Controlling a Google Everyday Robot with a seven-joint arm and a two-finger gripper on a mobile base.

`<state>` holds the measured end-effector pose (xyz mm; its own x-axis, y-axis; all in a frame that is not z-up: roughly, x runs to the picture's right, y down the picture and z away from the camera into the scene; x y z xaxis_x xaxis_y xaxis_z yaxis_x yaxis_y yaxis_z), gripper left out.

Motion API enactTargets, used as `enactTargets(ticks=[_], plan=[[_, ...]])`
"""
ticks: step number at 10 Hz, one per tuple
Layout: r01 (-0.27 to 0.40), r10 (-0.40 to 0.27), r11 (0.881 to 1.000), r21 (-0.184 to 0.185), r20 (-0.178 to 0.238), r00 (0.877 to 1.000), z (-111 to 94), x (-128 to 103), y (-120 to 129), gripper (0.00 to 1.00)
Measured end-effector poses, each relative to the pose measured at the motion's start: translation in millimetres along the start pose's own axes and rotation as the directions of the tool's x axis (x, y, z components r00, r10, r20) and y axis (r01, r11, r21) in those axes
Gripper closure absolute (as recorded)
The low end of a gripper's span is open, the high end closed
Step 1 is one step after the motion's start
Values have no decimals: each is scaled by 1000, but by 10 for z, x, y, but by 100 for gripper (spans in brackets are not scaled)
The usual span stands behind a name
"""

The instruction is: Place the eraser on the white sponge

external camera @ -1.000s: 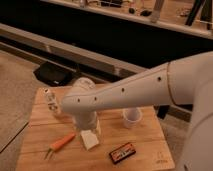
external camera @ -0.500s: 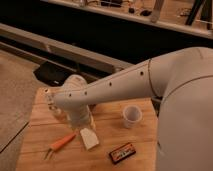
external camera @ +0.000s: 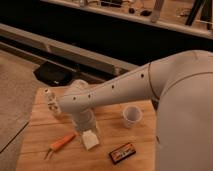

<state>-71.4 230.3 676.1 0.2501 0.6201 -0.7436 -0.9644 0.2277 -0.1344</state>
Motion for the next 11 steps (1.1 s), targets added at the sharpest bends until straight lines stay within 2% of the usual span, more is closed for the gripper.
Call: enactTargets(ticks=[3, 7, 11], plan=[[3, -3, 1000, -10, -18, 1000, 169, 95, -121, 35], [-35, 34, 999, -27, -30, 999, 362, 255, -307, 35], [-87, 87, 996, -6, -23, 996, 494, 354, -492, 35]])
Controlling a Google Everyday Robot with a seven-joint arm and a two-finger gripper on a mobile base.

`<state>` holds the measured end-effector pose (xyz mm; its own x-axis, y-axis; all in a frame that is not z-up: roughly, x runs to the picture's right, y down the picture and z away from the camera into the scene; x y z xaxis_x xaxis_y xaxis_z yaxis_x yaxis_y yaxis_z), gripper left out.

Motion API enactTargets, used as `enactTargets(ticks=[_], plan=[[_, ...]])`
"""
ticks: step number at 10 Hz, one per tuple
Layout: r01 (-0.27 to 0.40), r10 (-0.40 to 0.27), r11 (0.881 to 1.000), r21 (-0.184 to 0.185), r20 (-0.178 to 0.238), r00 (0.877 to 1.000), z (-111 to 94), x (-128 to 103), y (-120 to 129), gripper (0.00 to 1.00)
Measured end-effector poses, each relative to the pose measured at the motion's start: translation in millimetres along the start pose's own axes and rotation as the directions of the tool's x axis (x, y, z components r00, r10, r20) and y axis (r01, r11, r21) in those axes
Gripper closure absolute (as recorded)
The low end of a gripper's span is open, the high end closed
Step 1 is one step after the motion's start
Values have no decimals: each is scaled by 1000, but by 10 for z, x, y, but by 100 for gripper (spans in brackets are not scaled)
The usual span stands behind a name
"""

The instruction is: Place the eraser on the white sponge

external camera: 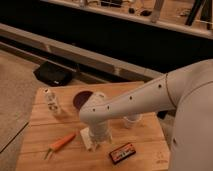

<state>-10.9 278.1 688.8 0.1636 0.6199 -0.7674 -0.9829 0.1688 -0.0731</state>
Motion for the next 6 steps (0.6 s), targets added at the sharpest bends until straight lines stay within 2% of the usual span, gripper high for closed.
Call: enactTargets(ticks=[6], plan=[[-122, 122, 992, 39, 2, 992, 180, -8, -229, 35]])
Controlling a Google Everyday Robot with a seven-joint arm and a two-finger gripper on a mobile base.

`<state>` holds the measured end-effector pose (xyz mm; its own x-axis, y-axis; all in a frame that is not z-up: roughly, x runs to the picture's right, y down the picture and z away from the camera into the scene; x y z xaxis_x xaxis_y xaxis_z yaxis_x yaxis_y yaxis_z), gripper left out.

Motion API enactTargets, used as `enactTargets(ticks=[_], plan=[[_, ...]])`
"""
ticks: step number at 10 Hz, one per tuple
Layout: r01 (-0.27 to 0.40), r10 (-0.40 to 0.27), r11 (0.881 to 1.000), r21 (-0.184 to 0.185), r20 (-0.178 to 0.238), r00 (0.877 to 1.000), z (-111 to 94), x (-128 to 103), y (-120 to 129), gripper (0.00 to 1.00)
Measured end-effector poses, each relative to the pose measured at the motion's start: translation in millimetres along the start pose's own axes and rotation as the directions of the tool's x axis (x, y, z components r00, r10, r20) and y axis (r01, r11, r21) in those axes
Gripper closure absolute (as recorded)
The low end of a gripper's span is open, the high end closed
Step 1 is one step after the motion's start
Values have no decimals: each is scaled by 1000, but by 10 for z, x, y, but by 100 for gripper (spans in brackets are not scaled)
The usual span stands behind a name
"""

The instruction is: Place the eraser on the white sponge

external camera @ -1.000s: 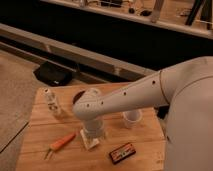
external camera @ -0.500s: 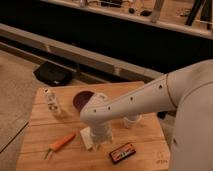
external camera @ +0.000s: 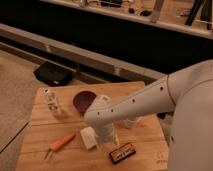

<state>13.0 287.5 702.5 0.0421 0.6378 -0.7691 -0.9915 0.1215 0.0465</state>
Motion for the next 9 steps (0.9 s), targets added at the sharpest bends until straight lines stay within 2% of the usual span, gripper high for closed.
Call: enactTargets(ticks=[5, 9], plan=[[-91, 90, 996, -10, -30, 995, 208, -45, -85, 35], [-187, 185, 981, -47, -47, 982, 295, 29, -301, 35]])
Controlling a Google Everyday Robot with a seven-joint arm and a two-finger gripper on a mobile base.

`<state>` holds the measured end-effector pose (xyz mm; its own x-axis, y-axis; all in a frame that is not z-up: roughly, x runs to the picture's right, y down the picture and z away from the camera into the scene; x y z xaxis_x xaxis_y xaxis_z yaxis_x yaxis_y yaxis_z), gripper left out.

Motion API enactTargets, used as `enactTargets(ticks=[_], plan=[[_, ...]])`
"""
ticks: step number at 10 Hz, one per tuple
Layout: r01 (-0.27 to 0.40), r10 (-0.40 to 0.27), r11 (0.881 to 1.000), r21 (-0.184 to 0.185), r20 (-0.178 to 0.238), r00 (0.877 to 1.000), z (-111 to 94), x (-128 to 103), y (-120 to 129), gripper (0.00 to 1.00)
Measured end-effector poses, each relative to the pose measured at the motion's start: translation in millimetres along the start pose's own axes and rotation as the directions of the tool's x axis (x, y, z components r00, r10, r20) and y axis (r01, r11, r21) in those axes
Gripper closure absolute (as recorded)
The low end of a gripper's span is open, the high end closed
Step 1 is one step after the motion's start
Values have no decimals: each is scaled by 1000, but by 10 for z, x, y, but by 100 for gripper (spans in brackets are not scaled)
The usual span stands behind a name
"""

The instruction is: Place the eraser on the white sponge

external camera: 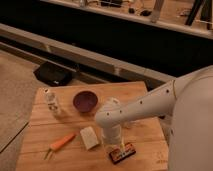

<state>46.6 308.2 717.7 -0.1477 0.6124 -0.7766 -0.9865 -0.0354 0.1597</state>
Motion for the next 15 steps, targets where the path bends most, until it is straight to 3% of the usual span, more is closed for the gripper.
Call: enactTargets(ticks=[4, 7, 12, 15], plan=[[4, -5, 1000, -30, -27, 1000, 123, 147, -135, 35], [1, -2, 999, -49, -24, 1000, 208, 144, -149, 35], [-73, 74, 989, -129, 2, 997, 267, 41, -139, 35], [-98, 99, 986, -134, 0, 995, 304, 38, -167, 35]])
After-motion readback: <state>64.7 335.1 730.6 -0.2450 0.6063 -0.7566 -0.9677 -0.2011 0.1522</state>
